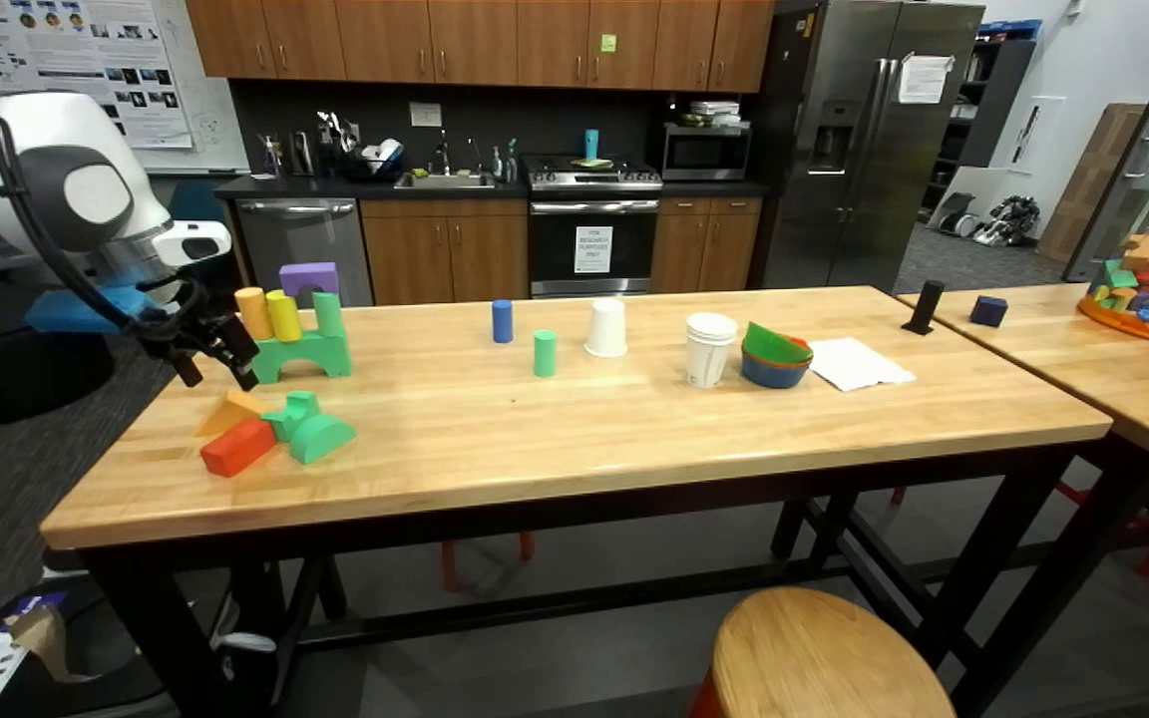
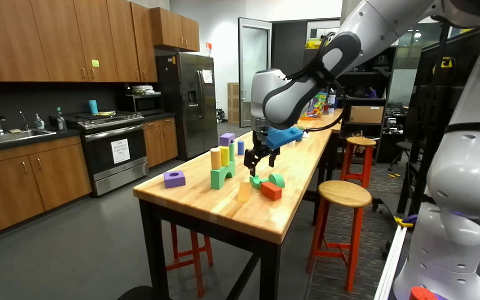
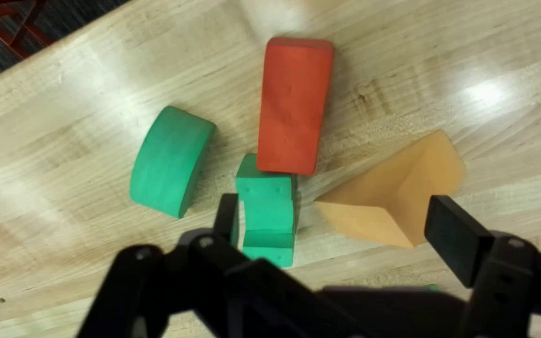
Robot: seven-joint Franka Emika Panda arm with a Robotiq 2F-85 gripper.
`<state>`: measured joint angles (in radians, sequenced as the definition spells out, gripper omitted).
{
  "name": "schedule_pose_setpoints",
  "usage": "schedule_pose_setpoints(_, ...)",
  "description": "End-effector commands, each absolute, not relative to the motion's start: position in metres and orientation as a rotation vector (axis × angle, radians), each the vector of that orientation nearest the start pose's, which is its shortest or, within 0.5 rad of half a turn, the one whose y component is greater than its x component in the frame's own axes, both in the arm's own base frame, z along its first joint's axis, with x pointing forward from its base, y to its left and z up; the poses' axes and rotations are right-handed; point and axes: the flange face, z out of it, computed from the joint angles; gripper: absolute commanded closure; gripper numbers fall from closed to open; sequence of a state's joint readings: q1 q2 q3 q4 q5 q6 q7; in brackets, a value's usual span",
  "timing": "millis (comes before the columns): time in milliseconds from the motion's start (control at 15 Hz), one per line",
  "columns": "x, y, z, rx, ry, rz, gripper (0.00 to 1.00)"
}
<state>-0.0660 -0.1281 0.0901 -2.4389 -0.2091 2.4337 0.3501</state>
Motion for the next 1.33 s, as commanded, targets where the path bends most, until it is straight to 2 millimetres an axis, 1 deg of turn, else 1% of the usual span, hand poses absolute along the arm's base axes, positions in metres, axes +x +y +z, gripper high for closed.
schedule_pose_setpoints(0,0.503,0.007,0.360,-3.247,0.304,-0.282,0.00)
schedule_pose_setpoints(467,0.526,0.012,0.356,-3.219,0.286,-0.313,0.00)
schedule_pose_setpoints(667,0.535,0.014,0.351,-3.163,0.312,-0.305,0.00)
schedule_pose_setpoints(800,0.539,0.011,0.348,-3.105,0.367,-0.267,0.00)
schedule_pose_setpoints(1067,0.541,-0.006,0.345,-3.025,0.459,-0.232,0.00)
schedule_pose_setpoints(1267,0.539,-0.021,0.343,-3.030,0.463,-0.211,0.00)
